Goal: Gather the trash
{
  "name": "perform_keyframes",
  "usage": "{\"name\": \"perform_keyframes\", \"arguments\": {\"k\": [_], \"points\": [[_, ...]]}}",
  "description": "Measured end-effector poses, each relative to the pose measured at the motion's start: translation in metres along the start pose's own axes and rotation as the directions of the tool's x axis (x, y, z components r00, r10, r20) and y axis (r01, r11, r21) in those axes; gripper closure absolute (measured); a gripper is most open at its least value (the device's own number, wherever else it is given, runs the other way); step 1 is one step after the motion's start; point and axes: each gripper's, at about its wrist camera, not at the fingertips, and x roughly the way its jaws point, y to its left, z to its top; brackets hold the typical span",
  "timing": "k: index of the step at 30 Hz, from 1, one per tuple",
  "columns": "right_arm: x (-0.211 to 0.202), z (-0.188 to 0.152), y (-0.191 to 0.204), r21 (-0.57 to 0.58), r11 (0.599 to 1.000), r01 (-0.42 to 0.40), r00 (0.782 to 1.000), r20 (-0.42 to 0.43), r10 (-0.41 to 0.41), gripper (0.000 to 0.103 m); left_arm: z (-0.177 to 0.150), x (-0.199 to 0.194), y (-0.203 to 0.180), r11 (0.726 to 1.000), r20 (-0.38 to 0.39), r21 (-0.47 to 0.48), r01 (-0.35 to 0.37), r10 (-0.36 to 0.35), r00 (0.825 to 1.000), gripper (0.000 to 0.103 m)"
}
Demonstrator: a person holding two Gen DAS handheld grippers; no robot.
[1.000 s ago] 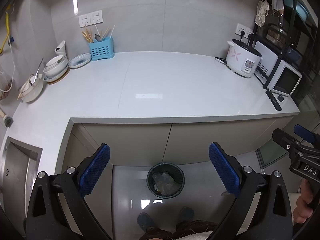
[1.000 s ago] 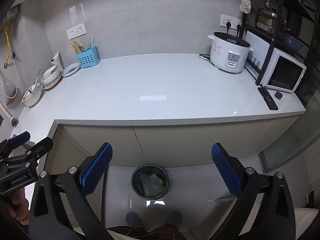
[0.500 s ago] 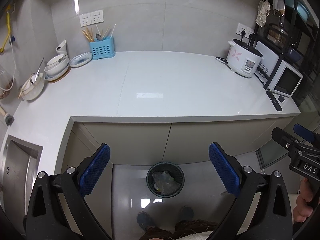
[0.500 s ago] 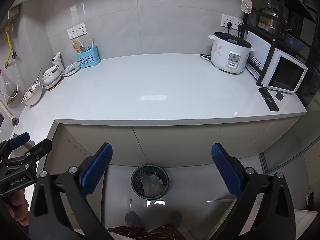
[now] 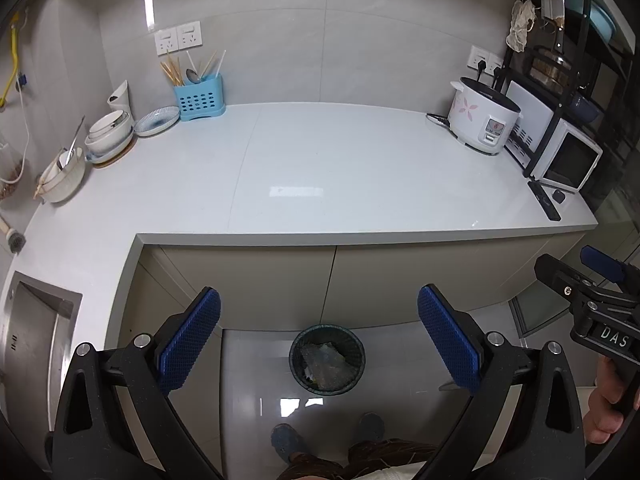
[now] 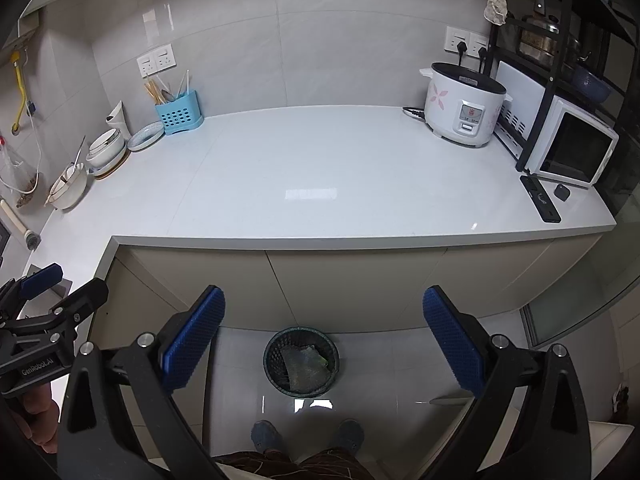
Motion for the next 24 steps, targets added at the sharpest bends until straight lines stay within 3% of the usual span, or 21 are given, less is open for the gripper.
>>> {"name": "perform_keyframes", "arguments": {"k": [24], "points": [[-0.0003, -0.0014, -0.0009, 0.0, 1.0, -0.002, 1.0, 0.0, 0.002, 0.008, -0.0031, 0.0028, -0.0076, 1.0, -0.006, -0.006, -0.018, 0.017, 1.0, 0.006]]}}
